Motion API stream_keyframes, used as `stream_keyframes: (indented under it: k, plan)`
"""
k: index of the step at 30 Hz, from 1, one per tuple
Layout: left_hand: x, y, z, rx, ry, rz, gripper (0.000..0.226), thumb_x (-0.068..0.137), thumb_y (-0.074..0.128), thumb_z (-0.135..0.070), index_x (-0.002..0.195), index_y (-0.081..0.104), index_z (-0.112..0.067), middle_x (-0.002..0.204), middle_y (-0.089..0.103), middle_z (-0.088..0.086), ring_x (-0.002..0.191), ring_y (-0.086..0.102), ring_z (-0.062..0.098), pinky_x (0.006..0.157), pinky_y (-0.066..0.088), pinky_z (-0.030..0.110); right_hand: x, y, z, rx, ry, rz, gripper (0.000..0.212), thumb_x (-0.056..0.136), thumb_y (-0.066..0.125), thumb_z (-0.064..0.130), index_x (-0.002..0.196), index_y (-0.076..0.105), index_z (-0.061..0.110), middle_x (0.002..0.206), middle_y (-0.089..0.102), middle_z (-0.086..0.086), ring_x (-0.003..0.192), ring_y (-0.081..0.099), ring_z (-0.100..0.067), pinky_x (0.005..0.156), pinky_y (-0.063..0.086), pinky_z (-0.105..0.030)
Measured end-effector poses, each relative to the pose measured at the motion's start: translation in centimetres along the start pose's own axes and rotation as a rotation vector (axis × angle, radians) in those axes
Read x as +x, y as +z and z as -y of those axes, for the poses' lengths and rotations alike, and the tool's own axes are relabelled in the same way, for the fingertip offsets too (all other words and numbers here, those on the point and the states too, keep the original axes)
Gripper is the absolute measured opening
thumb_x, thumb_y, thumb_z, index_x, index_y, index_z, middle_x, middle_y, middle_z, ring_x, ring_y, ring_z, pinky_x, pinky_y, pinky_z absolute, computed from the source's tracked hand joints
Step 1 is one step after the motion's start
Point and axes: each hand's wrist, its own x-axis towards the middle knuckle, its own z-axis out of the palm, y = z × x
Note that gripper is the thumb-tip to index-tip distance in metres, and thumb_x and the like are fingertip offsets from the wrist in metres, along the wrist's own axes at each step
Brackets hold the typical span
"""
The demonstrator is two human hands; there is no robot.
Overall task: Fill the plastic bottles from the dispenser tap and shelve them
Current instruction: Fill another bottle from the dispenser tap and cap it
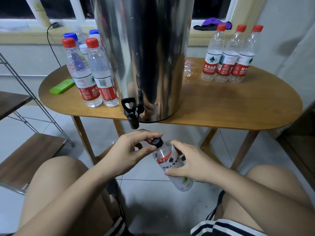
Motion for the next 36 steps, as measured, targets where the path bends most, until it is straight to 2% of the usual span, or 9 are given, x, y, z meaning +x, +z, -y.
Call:
stream_keyframes:
  k: [6,9,14,17,25,30,32,34,36]
  plan:
    - [0.1,0.0,0.1,0.013,0.002,0.06,0.034,0.103,0.072,-0.039,0.137,0.072,-0.037,0.125,0.073,-0.022,0.116,0.069,0.004,0.09,0.058,0.028,-0.3,0.2,0.1,-0.015,-0.011,0.053,0.073,0.075,0.094,0.059,0.136,0.054,0.047,0.122,0.067,0.024,0.112,0.065,0.004,0.088,0.059,-0.023]
    - [0.3,0.0,0.1,0.035,0.004,0.022,0.027,0.101,0.076,-0.035,0.128,0.076,-0.035,0.118,0.075,-0.019,0.108,0.071,0.006,0.086,0.057,0.025,-0.2,0.4,0.0,0.003,-0.019,0.034,0.073,0.075,0.095,0.059,0.135,0.055,0.047,0.122,0.067,0.026,0.113,0.065,0.004,0.09,0.06,-0.024]
    - [0.2,0.7,-0.1,0.09,0.032,-0.056,0.023,0.099,0.08,-0.039,0.12,0.078,-0.033,0.104,0.074,-0.016,0.096,0.07,0.012,0.08,0.058,0.037,-0.1,0.7,-0.5,-0.051,-0.041,-0.024,0.083,0.07,0.094,0.066,0.139,0.052,0.049,0.126,0.063,0.028,0.118,0.062,0.003,0.093,0.057,-0.026]
    - [0.0,1.1,-0.4,0.129,-0.001,-0.136,0.023,0.097,0.077,-0.049,0.111,0.078,-0.03,0.094,0.072,-0.018,0.09,0.067,0.007,0.074,0.055,0.03,0.0,1.1,-0.7,-0.142,-0.06,-0.086,0.084,0.069,0.089,0.072,0.14,0.048,0.05,0.124,0.058,0.027,0.115,0.06,0.0,0.092,0.057,-0.033]
    - [-0.1,1.9,-0.3,0.402,-0.145,-0.162,0.066,0.093,0.034,-0.086,0.081,0.056,-0.026,0.076,0.06,-0.007,0.068,0.058,0.014,0.06,0.051,0.042,0.2,1.9,-0.3,-0.475,-0.076,-0.198,0.081,0.073,0.079,0.072,0.142,0.044,0.049,0.104,0.045,0.014,0.106,0.053,-0.011,0.077,0.054,-0.038]
    - [0.0,1.5,0.6,0.42,-0.228,-0.114,0.071,0.091,0.042,-0.091,0.075,0.066,-0.027,0.064,0.065,-0.006,0.063,0.063,0.012,0.059,0.056,0.044,0.3,2.3,-0.4,-0.542,-0.098,-0.203,0.081,0.075,0.078,0.068,0.145,0.041,0.05,0.104,0.04,0.012,0.107,0.049,-0.01,0.071,0.053,-0.036]
    - [0.1,0.9,0.9,0.266,-0.135,-0.104,0.044,0.092,0.065,-0.075,0.092,0.076,-0.032,0.085,0.074,-0.015,0.08,0.071,0.005,0.066,0.058,0.033,0.6,2.3,-0.6,-0.514,-0.078,-0.19,0.081,0.075,0.078,0.067,0.145,0.04,0.05,0.105,0.041,0.012,0.107,0.049,-0.011,0.074,0.053,-0.035]
    - [0.1,0.4,1.0,0.154,-0.009,-0.067,0.021,0.095,0.08,-0.043,0.114,0.08,-0.033,0.11,0.073,-0.021,0.102,0.072,0.003,0.08,0.059,0.026,0.8,2.1,-0.9,-0.427,-0.041,-0.183,0.083,0.073,0.081,0.068,0.144,0.044,0.049,0.106,0.044,0.014,0.107,0.052,-0.011,0.079,0.053,-0.036]
    - [0.1,0.1,1.3,0.113,0.042,-0.039,0.032,0.095,0.085,-0.019,0.122,0.08,-0.035,0.118,0.072,-0.02,0.111,0.071,0.007,0.089,0.06,0.027,1.0,1.9,-1.1,-0.338,-0.014,-0.187,0.085,0.07,0.084,0.069,0.144,0.046,0.049,0.107,0.048,0.016,0.105,0.055,-0.009,0.083,0.055,-0.036]
